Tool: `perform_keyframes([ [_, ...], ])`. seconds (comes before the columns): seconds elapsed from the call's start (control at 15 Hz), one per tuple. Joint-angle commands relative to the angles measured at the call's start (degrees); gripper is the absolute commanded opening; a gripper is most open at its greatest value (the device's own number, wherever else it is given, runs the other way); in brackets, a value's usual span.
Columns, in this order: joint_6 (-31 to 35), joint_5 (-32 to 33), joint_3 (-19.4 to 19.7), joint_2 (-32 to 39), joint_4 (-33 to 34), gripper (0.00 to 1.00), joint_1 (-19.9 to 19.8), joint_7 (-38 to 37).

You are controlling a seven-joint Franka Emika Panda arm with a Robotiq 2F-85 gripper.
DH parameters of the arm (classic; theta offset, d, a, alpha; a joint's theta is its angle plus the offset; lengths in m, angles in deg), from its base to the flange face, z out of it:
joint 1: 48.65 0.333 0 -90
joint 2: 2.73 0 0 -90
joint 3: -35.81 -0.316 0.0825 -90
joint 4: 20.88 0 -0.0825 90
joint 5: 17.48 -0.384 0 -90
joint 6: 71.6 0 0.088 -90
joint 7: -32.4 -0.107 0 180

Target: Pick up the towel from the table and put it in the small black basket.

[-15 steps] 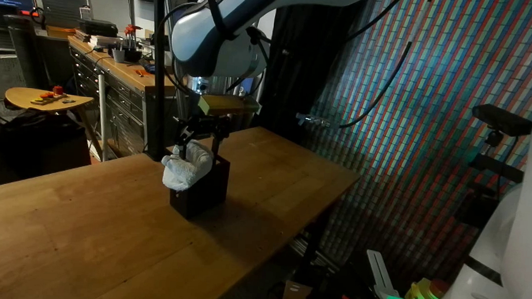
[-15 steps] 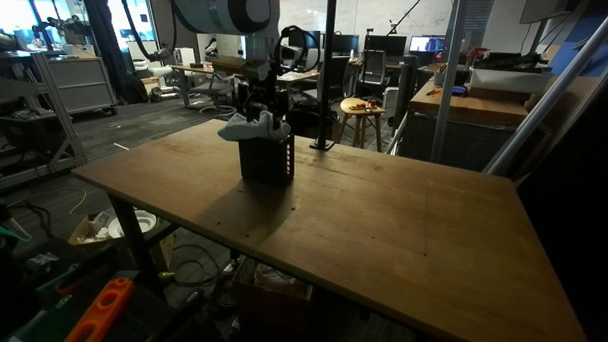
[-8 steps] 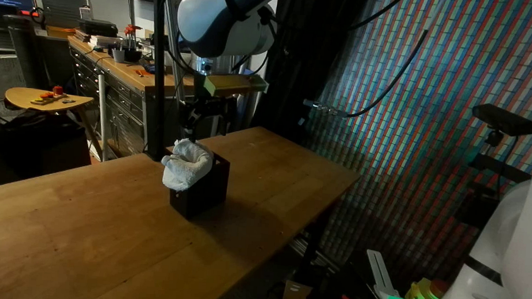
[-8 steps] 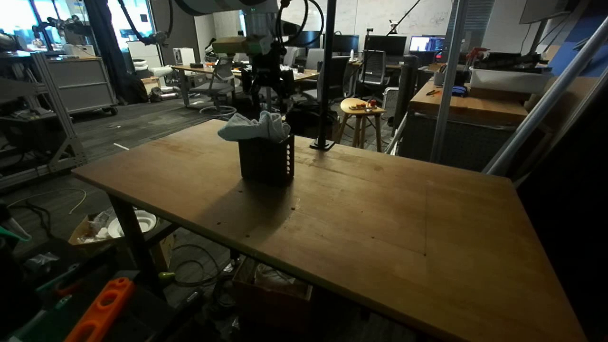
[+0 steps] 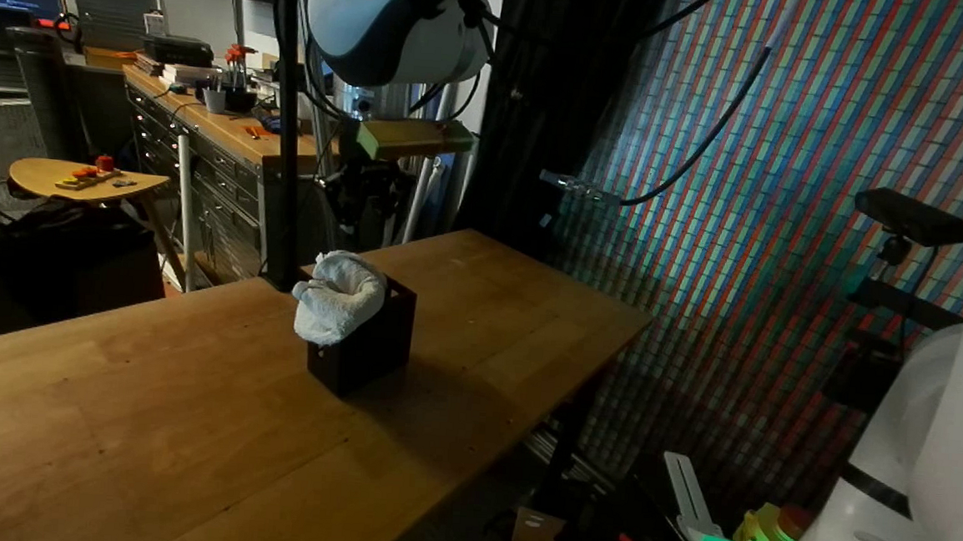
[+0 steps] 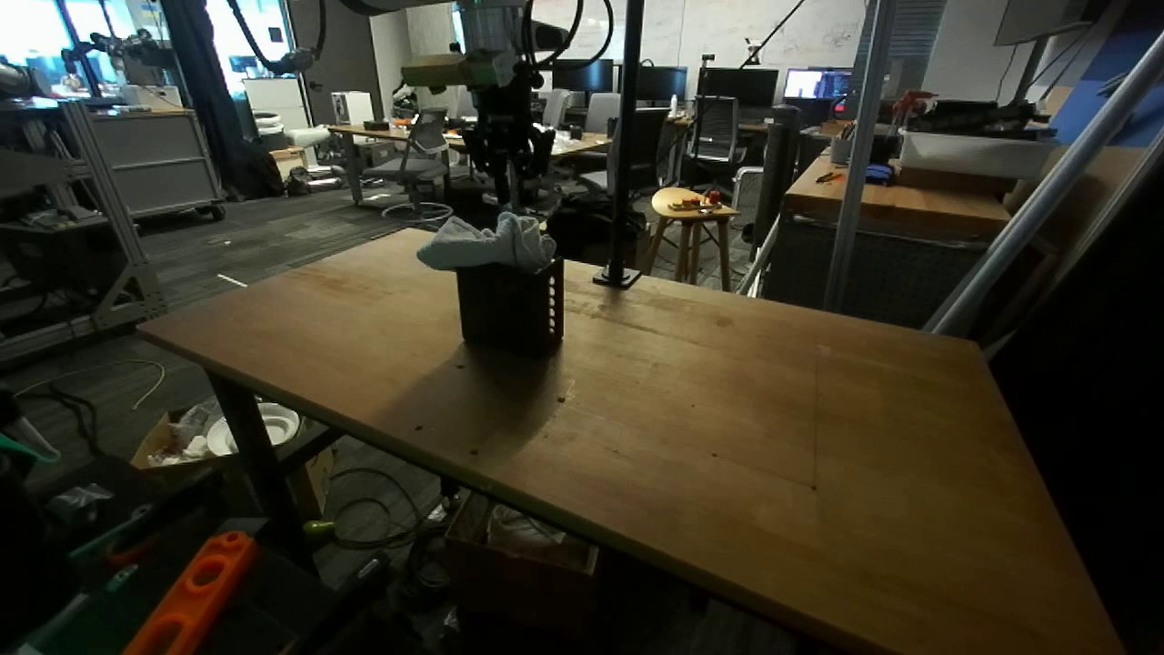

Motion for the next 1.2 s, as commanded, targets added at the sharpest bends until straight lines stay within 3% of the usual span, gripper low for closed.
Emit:
perform_keyframes([
  [0.0, -0.1, 0.1, -0.3, 0.7, 0.6, 0.08, 0.4, -1.0],
  [0.13, 0.5, -0.3, -0.5, 1.2, 0.4, 0.00, 0.3, -0.6],
  [1.13, 3.9, -6.8, -1.7, 9.0, 1.0, 0.00, -0.4, 3.6],
])
